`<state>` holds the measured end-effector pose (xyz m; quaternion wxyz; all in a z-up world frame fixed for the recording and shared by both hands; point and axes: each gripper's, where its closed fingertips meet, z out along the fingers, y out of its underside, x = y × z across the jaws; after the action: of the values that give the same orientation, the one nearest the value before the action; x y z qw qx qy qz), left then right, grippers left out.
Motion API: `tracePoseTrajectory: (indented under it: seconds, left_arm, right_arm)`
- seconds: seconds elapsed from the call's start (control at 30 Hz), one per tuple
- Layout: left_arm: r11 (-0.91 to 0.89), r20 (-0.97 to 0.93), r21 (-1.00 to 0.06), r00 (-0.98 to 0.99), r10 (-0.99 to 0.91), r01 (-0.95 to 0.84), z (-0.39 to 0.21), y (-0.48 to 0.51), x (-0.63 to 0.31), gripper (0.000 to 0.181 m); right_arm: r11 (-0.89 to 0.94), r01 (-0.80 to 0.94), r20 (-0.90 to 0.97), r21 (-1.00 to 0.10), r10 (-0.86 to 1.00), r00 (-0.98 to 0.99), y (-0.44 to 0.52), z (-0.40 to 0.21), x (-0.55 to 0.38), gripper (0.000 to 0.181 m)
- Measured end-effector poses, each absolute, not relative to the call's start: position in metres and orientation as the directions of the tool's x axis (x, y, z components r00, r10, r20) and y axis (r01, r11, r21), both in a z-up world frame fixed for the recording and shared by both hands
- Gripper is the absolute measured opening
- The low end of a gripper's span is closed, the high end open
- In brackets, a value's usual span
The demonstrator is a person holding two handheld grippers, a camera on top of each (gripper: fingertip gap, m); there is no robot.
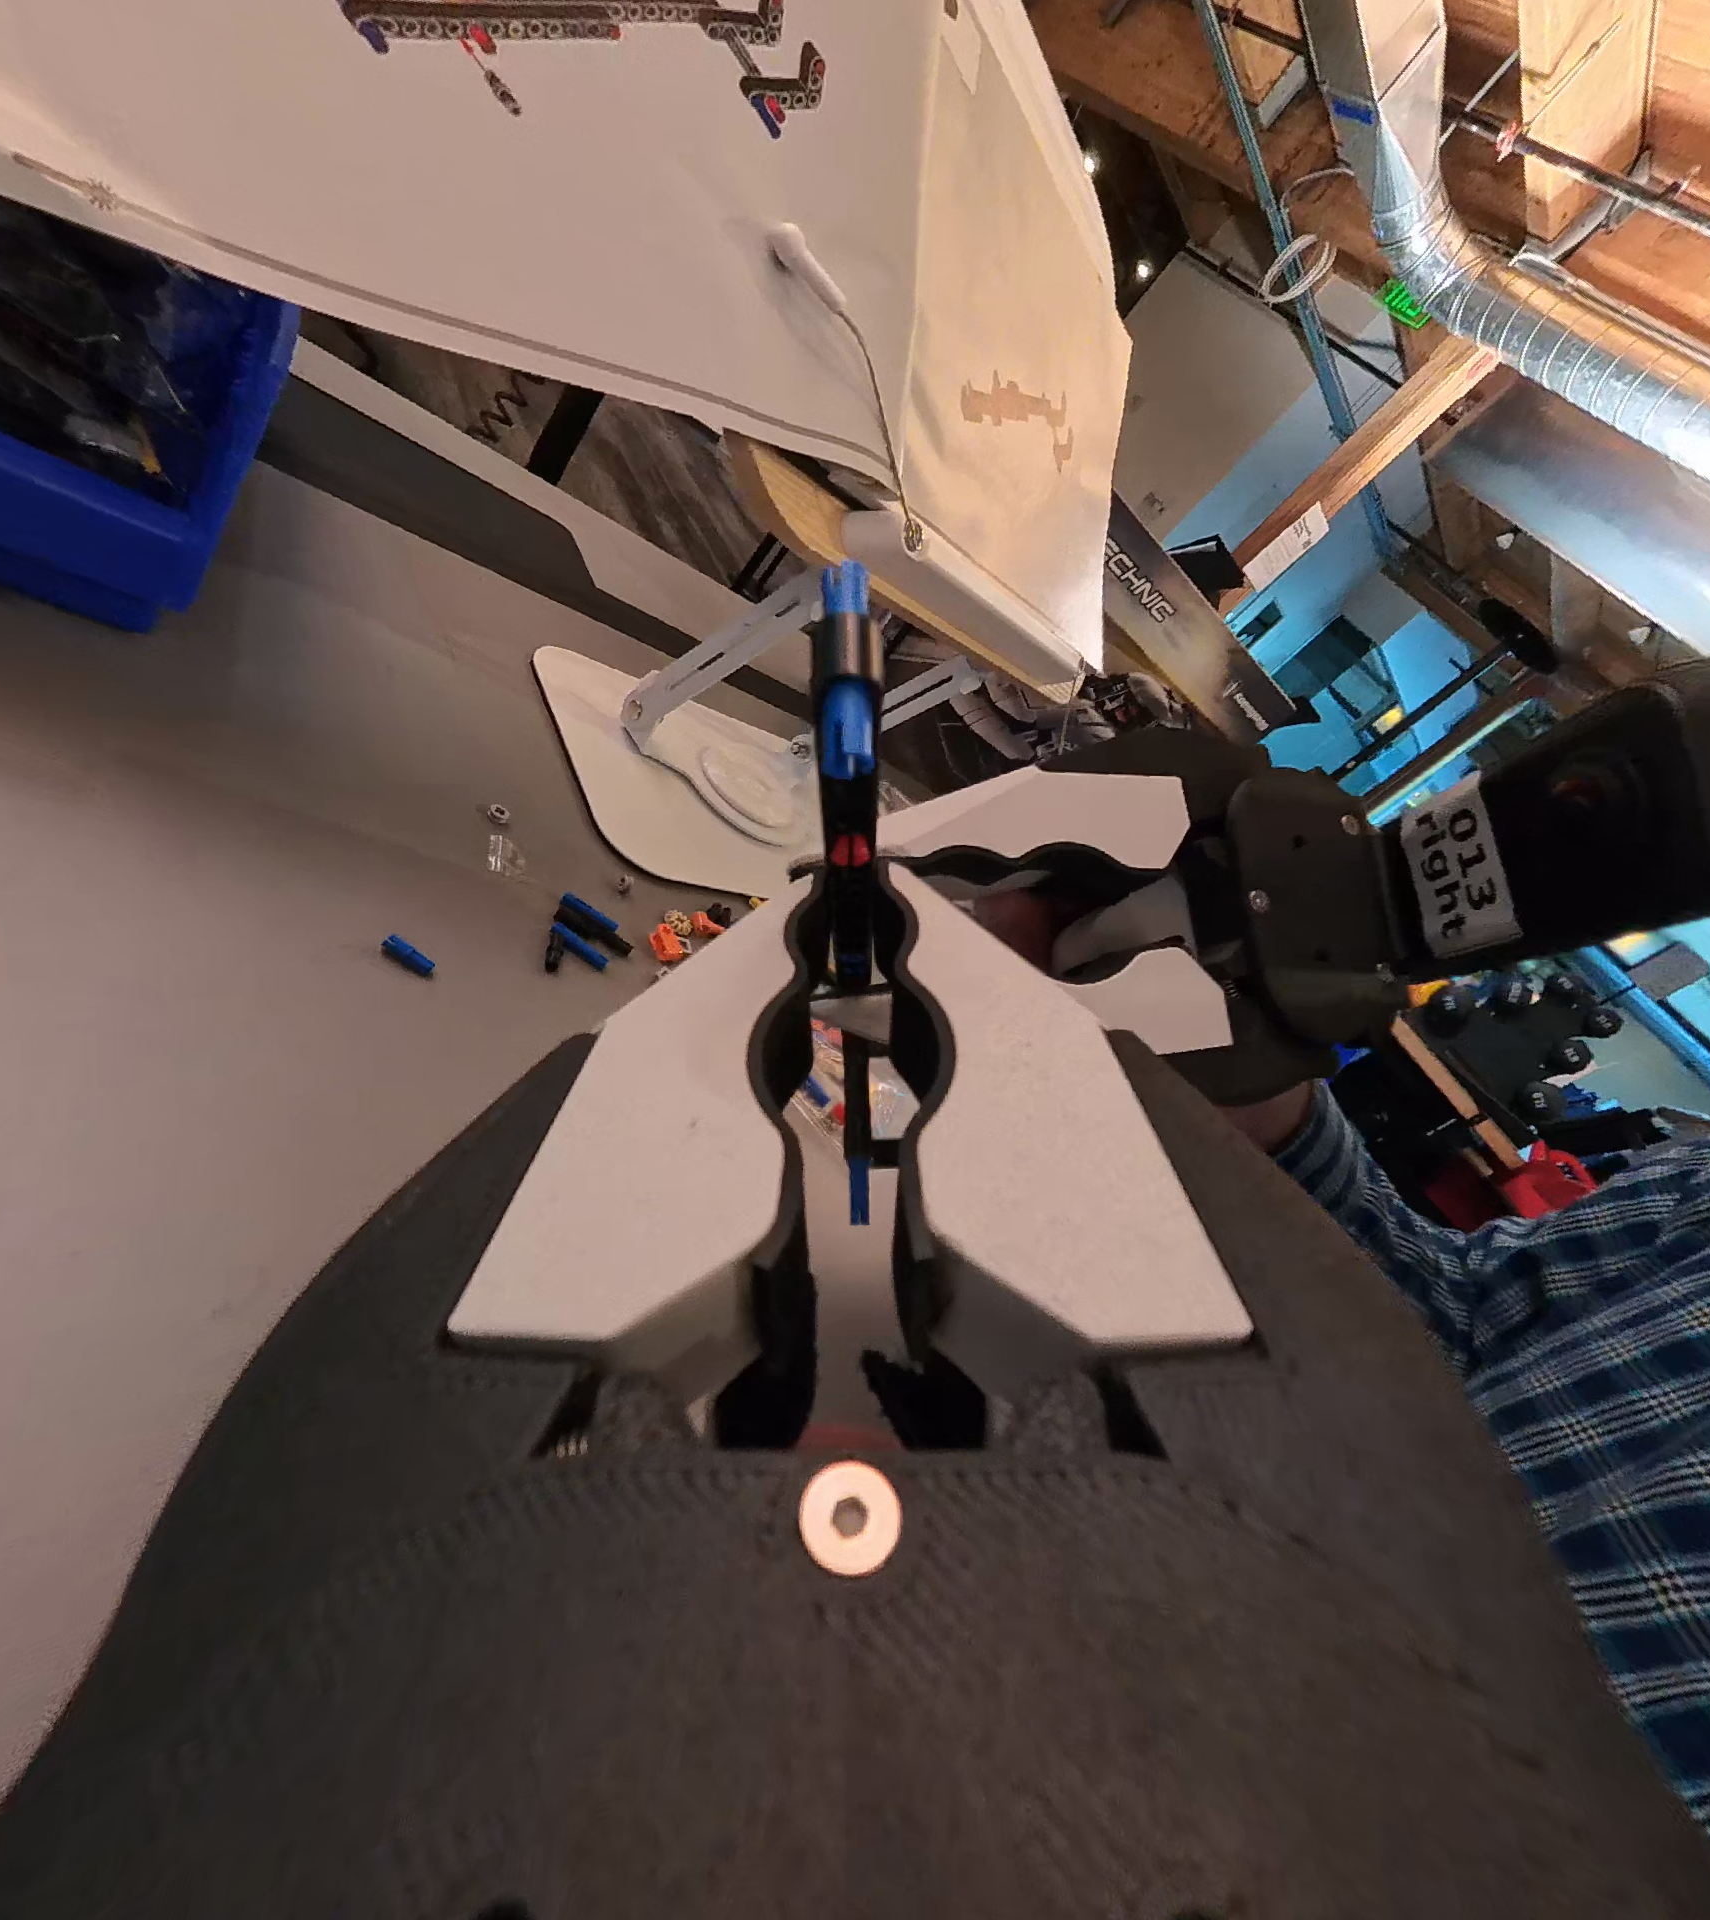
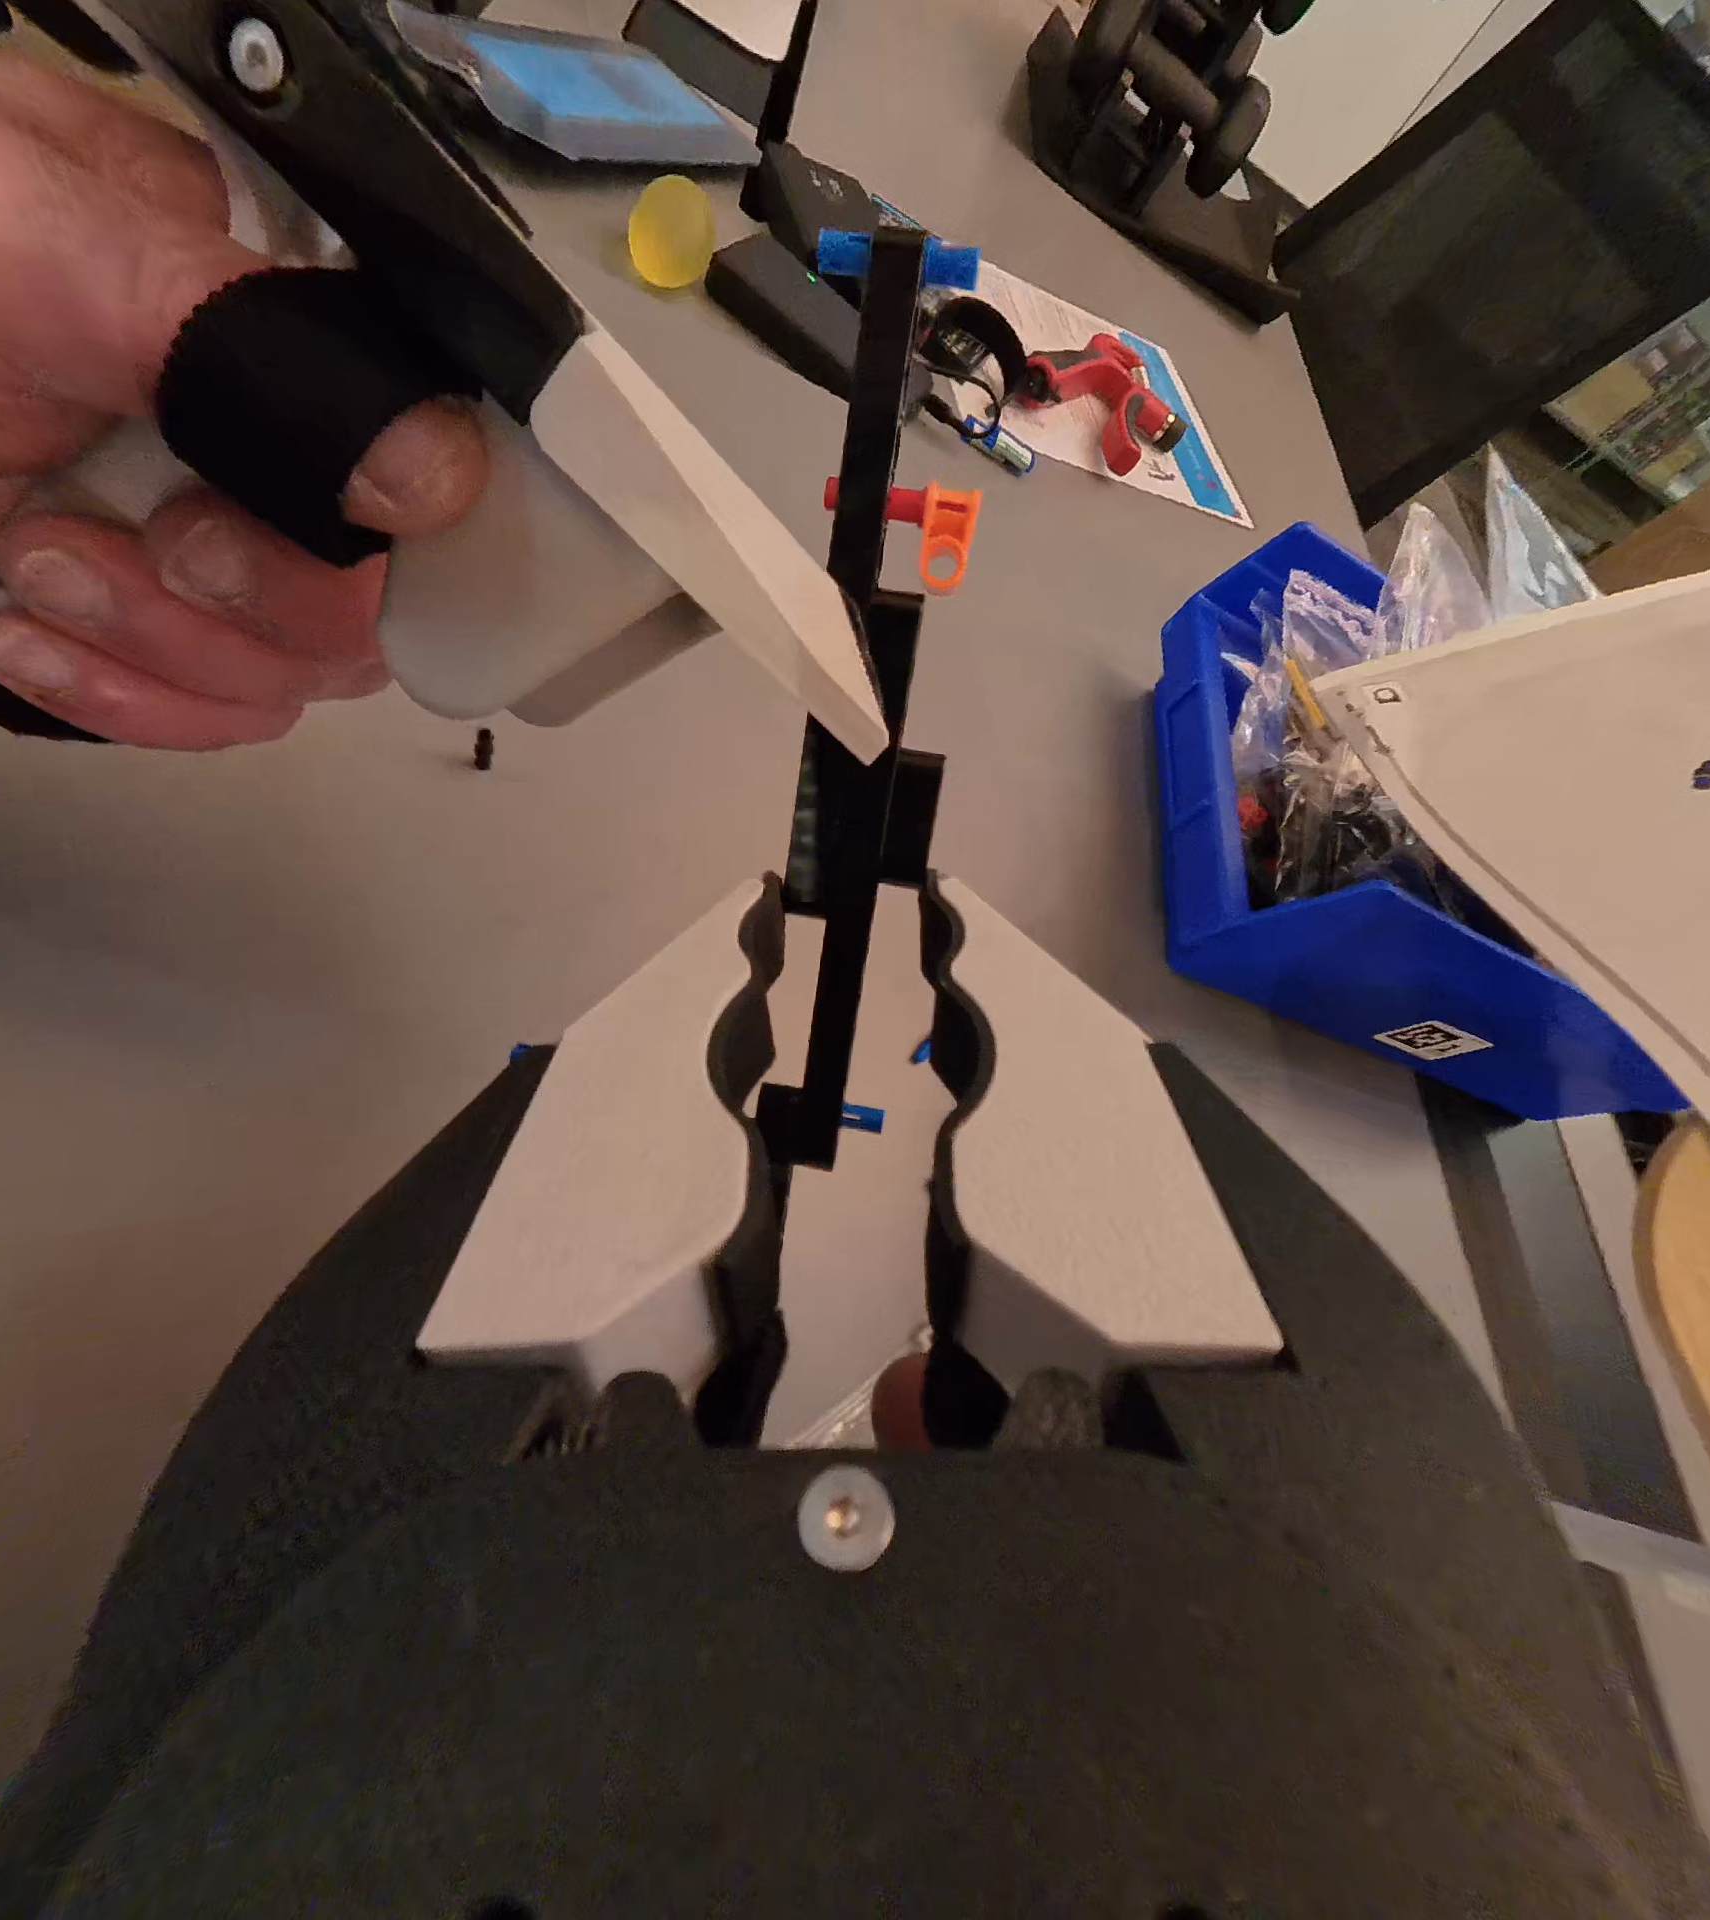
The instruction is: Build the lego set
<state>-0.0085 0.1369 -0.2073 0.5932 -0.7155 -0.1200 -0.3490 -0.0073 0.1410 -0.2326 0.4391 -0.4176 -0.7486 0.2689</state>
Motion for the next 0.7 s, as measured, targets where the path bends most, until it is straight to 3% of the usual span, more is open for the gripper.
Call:
tracePoseTrajectory:
  seconds: [0.33,0.53,0.7]
  left_arm:
    - [-0.261,0.670,-0.742,0.698,-0.254,0.617,-0.204,0.138,-0.008,0.012]
    - [-0.242,0.630,-0.776,0.739,-0.238,0.583,-0.205,0.140,-0.010,0.017]
    - [-0.198,0.617,-0.787,0.742,-0.262,0.585,-0.197,0.139,-0.013,0.016]
  right_arm:
    - [0.164,0.416,0.054,-0.894,0.963,-0.264,0.136,-0.236,-0.009,0.023]
    - [0.031,0.442,-0.115,-0.896,0.947,-0.300,0.129,-0.240,-0.006,0.023]
    - [-0.171,0.460,-0.364,-0.871,0.853,-0.373,0.117,-0.234,-0.002,0.023]
